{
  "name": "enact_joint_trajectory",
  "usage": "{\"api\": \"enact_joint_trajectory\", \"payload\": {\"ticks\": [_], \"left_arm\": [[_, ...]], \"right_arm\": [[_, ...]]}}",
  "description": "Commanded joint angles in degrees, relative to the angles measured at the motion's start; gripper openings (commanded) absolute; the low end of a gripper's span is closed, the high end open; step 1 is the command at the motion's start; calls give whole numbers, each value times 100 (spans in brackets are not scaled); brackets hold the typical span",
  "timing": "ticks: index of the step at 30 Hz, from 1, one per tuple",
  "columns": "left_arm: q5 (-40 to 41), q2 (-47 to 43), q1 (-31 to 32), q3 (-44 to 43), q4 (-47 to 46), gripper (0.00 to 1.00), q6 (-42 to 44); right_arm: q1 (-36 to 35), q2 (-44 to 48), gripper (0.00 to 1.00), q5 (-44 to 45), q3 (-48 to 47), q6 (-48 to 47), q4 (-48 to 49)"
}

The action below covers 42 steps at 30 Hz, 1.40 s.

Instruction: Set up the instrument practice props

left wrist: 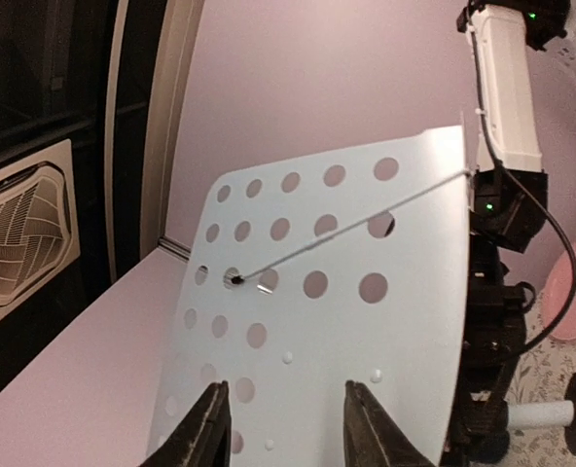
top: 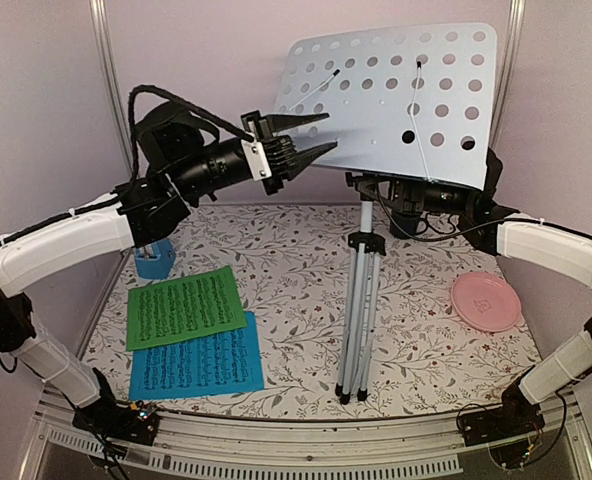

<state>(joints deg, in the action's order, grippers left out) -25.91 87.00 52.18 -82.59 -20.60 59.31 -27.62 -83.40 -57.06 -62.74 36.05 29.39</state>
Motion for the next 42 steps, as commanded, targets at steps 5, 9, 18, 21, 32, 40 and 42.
{"api": "enact_joint_trajectory", "payload": {"ticks": [5,9,18,21,32,40,42], "left_arm": [[657,-746,40,339,-1055,54,-119],[921,-987,29,721,-1117,57,-347],[1881,-1504,11,1549,-1274,59,-1415],[2263,-1590,6,1760,-1263,59,-1847],[2760,-1994,-444,3050,-1231,61,-4472],[2005,-1842,-943,4390,-2130,57,-6064],[1775,-1650,-945,4483,-2336,54,-6129]], "right_arm": [[-21,188,0,461,-494,-166,736],[63,210,0,607,-612,-305,742],[138,240,0,845,-1210,-688,763],[142,251,0,881,-1350,-743,762],[134,372,0,976,-1292,-1113,914],[127,372,0,851,-1219,-1384,1390],[123,328,0,794,-1200,-1337,1642]]}}
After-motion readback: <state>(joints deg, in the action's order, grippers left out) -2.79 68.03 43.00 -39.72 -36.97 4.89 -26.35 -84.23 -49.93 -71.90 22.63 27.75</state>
